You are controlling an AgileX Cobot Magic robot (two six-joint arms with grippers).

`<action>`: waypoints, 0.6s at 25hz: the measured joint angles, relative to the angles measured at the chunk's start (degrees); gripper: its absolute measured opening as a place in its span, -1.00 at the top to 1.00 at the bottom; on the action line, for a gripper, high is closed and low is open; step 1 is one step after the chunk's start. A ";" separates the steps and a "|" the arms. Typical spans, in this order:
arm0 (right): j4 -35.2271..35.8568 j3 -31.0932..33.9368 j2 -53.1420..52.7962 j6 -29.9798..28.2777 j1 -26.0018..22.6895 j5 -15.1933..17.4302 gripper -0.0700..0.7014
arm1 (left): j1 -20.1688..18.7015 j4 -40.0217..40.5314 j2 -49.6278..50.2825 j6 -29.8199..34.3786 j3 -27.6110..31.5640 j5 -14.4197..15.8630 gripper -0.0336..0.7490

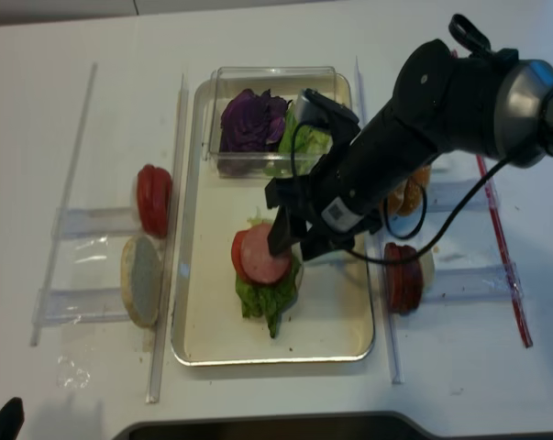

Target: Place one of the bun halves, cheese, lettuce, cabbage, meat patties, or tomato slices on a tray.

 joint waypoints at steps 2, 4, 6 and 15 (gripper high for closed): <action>-4.09 -1.25 0.00 3.16 0.00 1.10 -0.28 | 0.00 0.00 0.00 0.00 0.00 0.00 0.24; -7.69 -2.70 0.00 6.35 0.00 2.46 -0.29 | 0.00 0.00 0.00 0.00 0.00 0.00 0.24; -10.52 -3.98 -0.11 8.76 0.00 4.21 -0.29 | 0.00 0.00 0.00 0.00 0.00 0.00 0.24; -22.43 -10.21 -2.24 18.76 -0.23 12.87 -0.29 | 0.00 0.00 0.00 0.00 0.00 0.00 0.24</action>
